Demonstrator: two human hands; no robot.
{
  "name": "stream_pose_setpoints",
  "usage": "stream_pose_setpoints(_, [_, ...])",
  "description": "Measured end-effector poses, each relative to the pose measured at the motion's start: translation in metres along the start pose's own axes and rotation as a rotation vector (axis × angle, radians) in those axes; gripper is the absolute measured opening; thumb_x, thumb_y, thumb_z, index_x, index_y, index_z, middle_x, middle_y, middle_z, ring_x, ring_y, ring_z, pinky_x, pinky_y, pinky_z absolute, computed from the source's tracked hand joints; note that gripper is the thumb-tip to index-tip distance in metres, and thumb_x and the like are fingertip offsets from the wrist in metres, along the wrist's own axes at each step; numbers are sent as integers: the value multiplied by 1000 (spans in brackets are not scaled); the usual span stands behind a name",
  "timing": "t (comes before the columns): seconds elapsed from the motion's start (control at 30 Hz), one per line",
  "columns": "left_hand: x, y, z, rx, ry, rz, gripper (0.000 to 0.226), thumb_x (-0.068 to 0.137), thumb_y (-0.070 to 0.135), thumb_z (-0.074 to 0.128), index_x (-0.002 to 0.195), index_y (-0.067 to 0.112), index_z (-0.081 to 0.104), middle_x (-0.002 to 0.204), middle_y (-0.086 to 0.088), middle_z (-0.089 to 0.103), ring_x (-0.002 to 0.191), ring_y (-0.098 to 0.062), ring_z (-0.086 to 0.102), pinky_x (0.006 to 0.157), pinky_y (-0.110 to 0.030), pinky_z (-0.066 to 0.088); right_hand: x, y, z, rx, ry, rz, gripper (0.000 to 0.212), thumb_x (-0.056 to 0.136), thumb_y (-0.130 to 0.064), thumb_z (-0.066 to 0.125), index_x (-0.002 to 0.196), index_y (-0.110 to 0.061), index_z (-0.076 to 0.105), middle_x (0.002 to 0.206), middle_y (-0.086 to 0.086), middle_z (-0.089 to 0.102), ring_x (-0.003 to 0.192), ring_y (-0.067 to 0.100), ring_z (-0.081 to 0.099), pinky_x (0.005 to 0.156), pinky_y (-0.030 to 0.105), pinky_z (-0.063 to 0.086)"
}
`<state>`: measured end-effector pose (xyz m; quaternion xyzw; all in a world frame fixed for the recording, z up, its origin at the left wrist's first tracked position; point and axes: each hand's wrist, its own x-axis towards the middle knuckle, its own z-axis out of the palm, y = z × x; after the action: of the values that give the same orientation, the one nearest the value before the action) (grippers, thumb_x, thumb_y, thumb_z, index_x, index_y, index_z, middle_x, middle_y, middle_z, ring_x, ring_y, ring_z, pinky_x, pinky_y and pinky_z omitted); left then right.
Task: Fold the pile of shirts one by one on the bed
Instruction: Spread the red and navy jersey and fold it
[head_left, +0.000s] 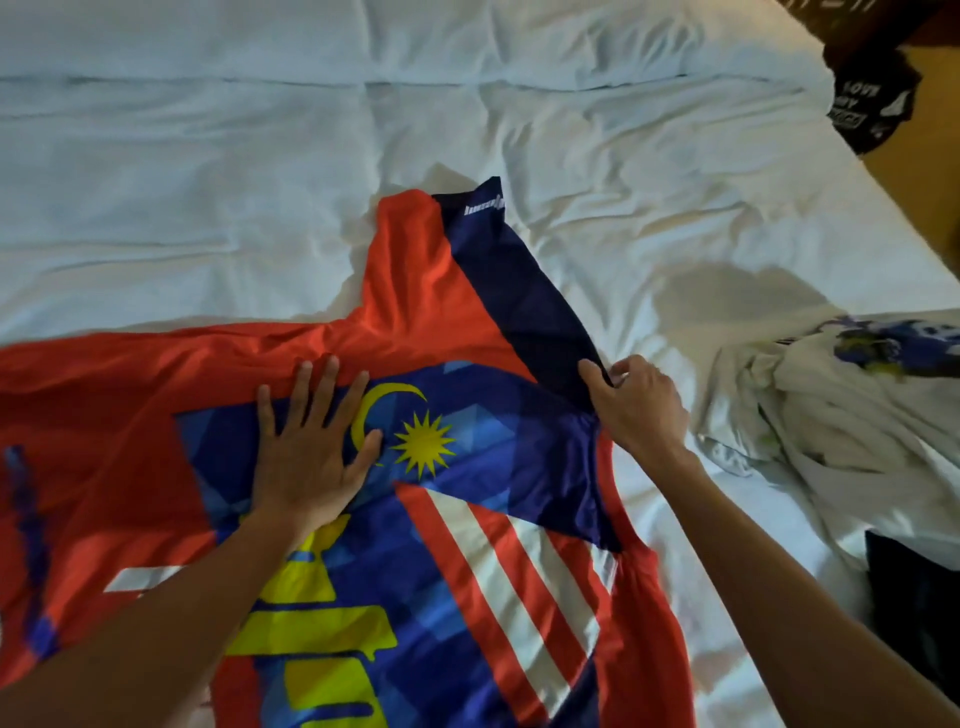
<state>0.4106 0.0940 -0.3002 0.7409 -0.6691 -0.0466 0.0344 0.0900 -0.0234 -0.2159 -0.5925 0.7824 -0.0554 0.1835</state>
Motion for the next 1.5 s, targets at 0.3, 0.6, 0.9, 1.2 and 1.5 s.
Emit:
stream_pose_setpoints(0.3, [-87, 117, -5, -192, 45, 101, 63, 102, 48, 23, 157, 17, 26, 164, -6, 20, 153, -23, 14, 120, -59, 14, 8, 31, -2, 98, -26, -90, 23, 98, -29, 51, 98, -10, 64, 98, 16, 69, 97, 39, 60, 71, 34, 36])
stream_pose_setpoints(0.6, [-141, 155, 4, -67, -38, 95, 62, 102, 43, 26, 156, 14, 27, 165, -8, 18, 153, -27, 14, 120, -59, 13, -132, 88, 1, -46, -5, 91, 57, 94, -64, 38, 102, -10, 55, 107, 13, 64, 105, 37, 59, 82, 43, 45])
stream_pose_setpoints(0.9, [-147, 155, 3, -97, -18, 83, 65, 99, 48, 32, 152, 12, 38, 161, -9, 30, 151, -26, 21, 119, -60, 14, -145, 140, -6, 188, 9, 206, 28, 98, -41, 53, 96, -15, 65, 95, 15, 70, 95, 37, 62, 68, 33, 36])
stream_pose_setpoints(1.2, [-194, 158, -11, -70, -58, 115, 78, 92, 66, 34, 157, 26, 24, 166, -12, 7, 153, -29, 6, 119, -63, 6, -204, 140, 1, -41, -94, 216, 53, 97, -58, 41, 97, -10, 63, 103, 17, 68, 101, 39, 62, 79, 40, 45])
stream_pose_setpoints(1.5, [-224, 167, -5, -118, -116, 329, 66, 102, 55, 17, 154, 19, 33, 164, -6, 21, 152, -28, 16, 121, -55, 12, -260, 151, -1, 206, 38, 315, 50, 97, -59, 41, 107, -14, 60, 96, 14, 70, 97, 38, 63, 70, 37, 40])
